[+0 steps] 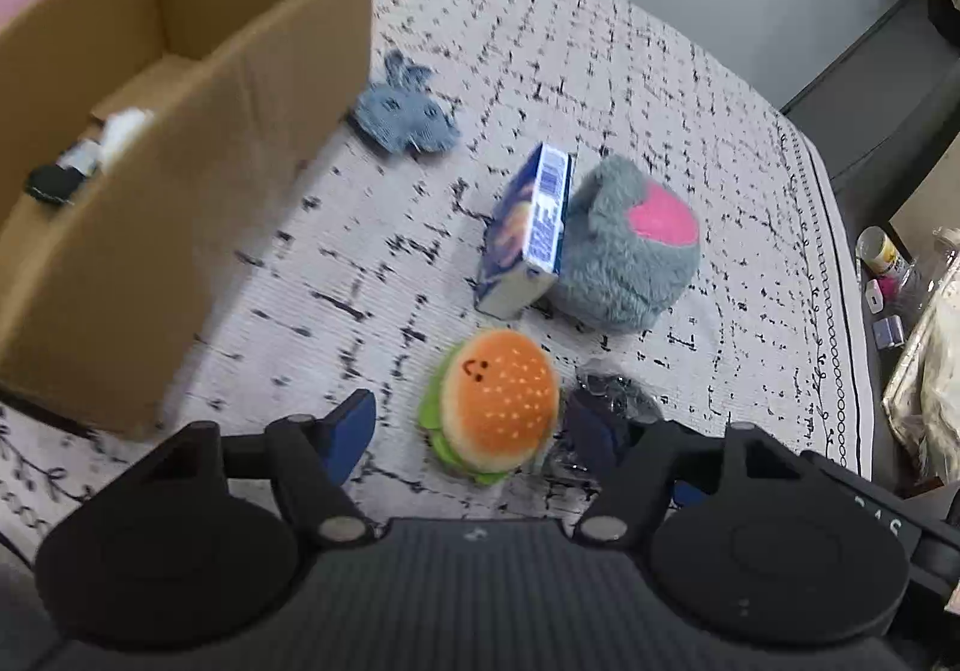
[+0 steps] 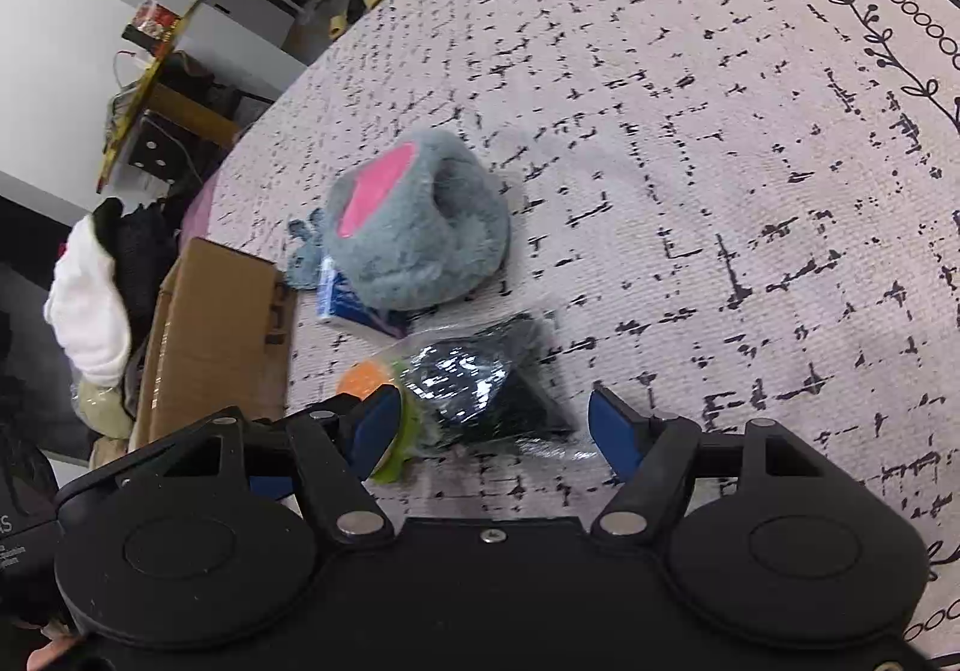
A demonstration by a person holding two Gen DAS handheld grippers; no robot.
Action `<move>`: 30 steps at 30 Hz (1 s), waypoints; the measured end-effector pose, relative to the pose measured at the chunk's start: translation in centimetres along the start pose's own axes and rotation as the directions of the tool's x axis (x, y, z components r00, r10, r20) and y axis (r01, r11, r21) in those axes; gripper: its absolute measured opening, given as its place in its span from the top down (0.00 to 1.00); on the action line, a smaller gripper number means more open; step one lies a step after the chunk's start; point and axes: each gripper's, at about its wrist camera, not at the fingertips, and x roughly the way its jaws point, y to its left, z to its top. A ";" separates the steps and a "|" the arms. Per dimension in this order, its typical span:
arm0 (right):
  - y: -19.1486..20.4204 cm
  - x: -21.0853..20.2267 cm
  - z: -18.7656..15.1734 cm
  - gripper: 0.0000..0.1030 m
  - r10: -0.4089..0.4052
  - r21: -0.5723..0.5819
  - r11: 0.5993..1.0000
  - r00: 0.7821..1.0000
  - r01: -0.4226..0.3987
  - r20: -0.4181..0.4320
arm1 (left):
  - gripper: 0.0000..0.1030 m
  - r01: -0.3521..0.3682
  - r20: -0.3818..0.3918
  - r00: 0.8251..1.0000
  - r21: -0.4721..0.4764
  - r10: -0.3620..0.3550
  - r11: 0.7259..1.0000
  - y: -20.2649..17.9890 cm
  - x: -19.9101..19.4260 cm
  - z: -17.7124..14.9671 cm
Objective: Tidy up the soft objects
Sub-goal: 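Close the left tool on the burger plush while the right tool grasps the black bag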
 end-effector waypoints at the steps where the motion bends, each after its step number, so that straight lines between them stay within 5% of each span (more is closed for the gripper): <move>1: -0.2 0.1 0.1 0.33 -0.007 0.003 1.000 1.000 0.007 -0.002 | 0.36 0.003 -0.009 1.000 -0.002 -0.003 1.000 -0.1 0.5 0.0; 5: -0.9 0.5 0.1 0.33 -0.018 0.019 1.000 1.000 0.018 -0.014 | 0.41 -0.009 -0.024 1.000 -0.036 0.008 0.999 -0.2 1.9 0.0; 7: -0.8 0.6 0.1 0.33 -0.016 0.011 1.000 1.000 0.016 -0.014 | 0.55 -0.016 -0.018 1.000 -0.038 0.015 0.999 -0.3 1.9 0.1; 10: -0.5 0.8 0.2 0.33 -0.009 -0.006 1.000 1.000 0.009 -0.009 | 0.63 -0.014 -0.020 1.000 -0.057 0.012 0.998 0.0 1.6 0.4; 22: 2.0 2.6 -0.3 0.33 -0.034 -0.140 0.990 0.999 0.032 -0.012 | 0.64 -0.033 0.007 0.999 -0.036 0.033 0.999 1.2 -1.7 0.3; 30: 3.1 1.7 -1.4 0.63 -0.056 -0.216 0.975 0.998 0.053 -0.009 | 0.64 -0.048 0.066 0.997 0.041 0.046 0.998 1.3 -5.0 0.1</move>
